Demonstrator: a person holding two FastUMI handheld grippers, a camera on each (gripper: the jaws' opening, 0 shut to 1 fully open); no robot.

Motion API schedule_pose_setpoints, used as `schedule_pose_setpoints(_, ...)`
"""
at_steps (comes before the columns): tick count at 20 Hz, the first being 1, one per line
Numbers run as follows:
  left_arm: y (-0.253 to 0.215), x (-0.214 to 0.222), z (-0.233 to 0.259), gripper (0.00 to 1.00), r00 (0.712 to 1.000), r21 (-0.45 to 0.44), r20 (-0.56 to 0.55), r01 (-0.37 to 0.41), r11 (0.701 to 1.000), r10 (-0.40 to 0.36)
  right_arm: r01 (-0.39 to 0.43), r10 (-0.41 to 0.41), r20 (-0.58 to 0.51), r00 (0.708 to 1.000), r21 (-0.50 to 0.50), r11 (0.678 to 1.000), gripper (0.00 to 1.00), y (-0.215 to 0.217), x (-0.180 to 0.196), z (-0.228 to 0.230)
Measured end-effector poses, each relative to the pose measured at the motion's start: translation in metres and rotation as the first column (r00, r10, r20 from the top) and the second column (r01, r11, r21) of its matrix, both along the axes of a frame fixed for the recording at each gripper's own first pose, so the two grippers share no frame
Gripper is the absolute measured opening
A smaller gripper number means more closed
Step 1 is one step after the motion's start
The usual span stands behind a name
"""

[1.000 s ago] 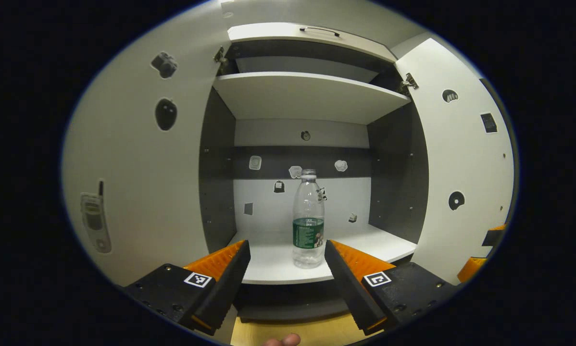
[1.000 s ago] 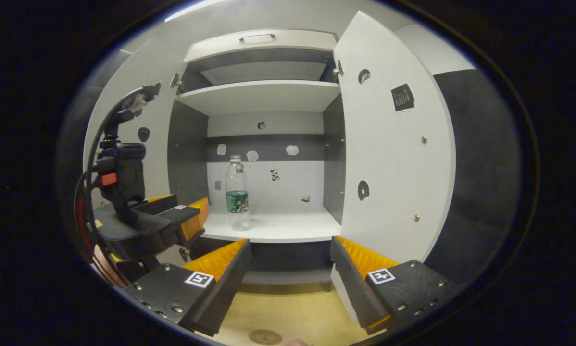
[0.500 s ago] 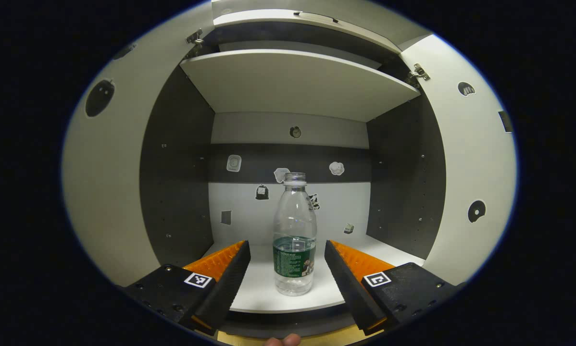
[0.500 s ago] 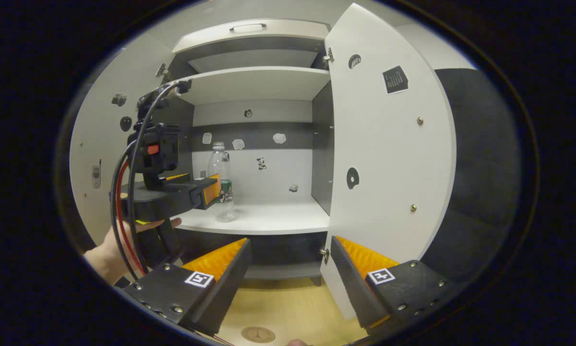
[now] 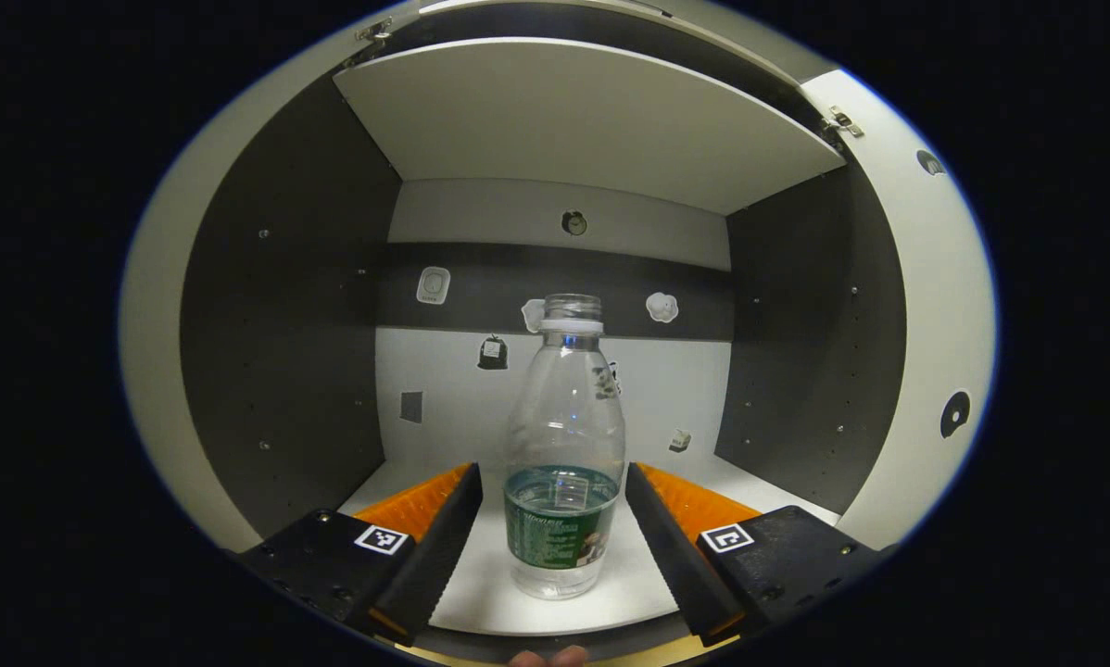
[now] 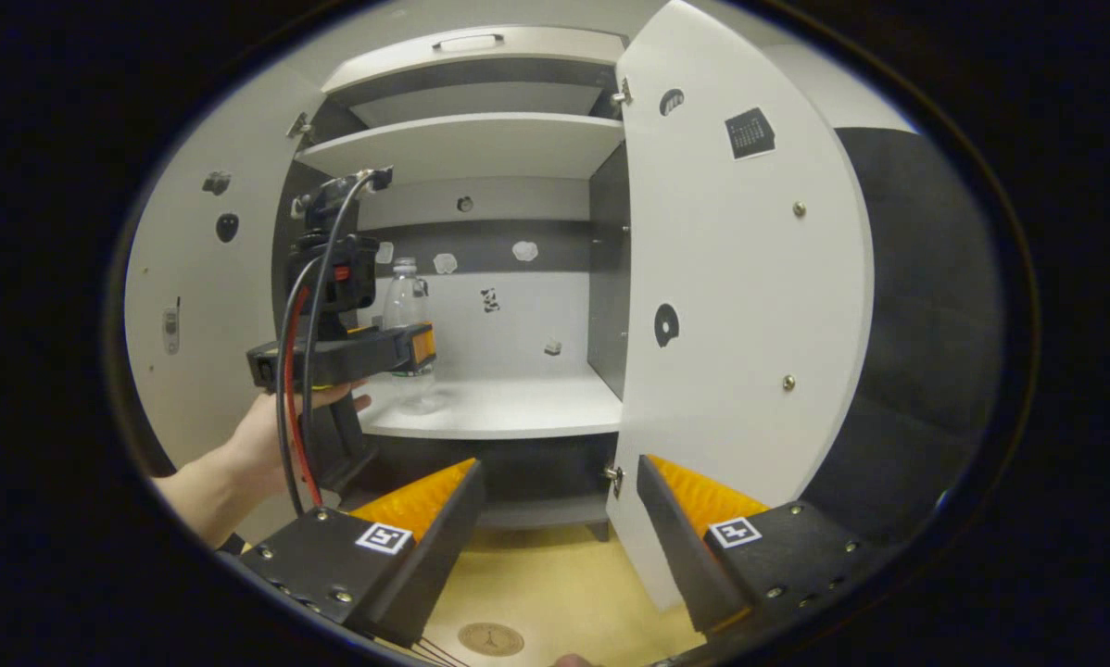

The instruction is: Grasp the bottle in the cabinet with the left hand and place it on the coaster, then close the right door with the right hand and the left door with the left hand.

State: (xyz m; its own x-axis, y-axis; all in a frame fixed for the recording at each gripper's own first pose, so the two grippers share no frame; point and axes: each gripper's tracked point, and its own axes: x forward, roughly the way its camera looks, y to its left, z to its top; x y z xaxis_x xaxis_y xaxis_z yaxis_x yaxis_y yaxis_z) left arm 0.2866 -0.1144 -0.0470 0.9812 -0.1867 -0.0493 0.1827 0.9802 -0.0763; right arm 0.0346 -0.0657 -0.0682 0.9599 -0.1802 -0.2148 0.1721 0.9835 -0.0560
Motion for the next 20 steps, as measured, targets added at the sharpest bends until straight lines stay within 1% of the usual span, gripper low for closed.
schedule_pose_setpoints(1,-0.001,0.004,-0.002,0.99,1.0,0.004,-0.006,-0.001,1.0,0.001,0.004,-0.004,-0.004,1.0,0.005,1.0,0.97,-0.002,-0.001,0.0)
schedule_pose_setpoints(2,-0.002,0.007,-0.005,0.99,1.0,0.017,-0.013,-0.004,1.0,0.005,0.006,-0.006,-0.005,1.0,0.008,1.0,1.0,-0.003,-0.002,-0.001)
schedule_pose_setpoints(4,-0.001,0.011,-0.01,0.97,1.0,0.06,-0.02,-0.018,0.998,0.019,0.014,-0.014,-0.004,1.0,0.006,1.0,1.0,-0.008,-0.005,0.0)
schedule_pose_setpoints(6,0.003,0.011,-0.007,0.81,0.999,0.098,-0.013,-0.028,0.995,0.029,0.017,-0.017,-0.007,1.0,0.012,1.0,1.0,-0.01,-0.008,-0.002)
schedule_pose_setpoints(10,0.003,-0.007,0.006,0.81,1.0,0.076,0.008,-0.027,0.997,0.026,0.008,-0.008,-0.009,1.0,0.022,1.0,1.0,-0.011,-0.015,-0.004)
schedule_pose_setpoints(13,0.004,-0.027,0.014,0.8,0.999,0.077,0.027,-0.023,0.997,0.021,-0.006,0.006,0.0,1.0,0.029,1.0,1.0,-0.012,-0.023,-0.001)
schedule_pose_setpoints(16,0.008,-0.055,0.019,0.8,0.999,0.067,0.039,-0.027,0.997,0.025,-0.024,0.023,0.004,1.0,0.039,0.999,1.0,-0.013,-0.032,-0.001)
schedule_pose_setpoints(20,0.009,-0.101,0.015,0.8,0.999,0.061,0.045,-0.031,0.998,0.028,-0.043,0.043,-0.002,0.999,0.053,0.998,1.0,-0.016,-0.049,-0.005)
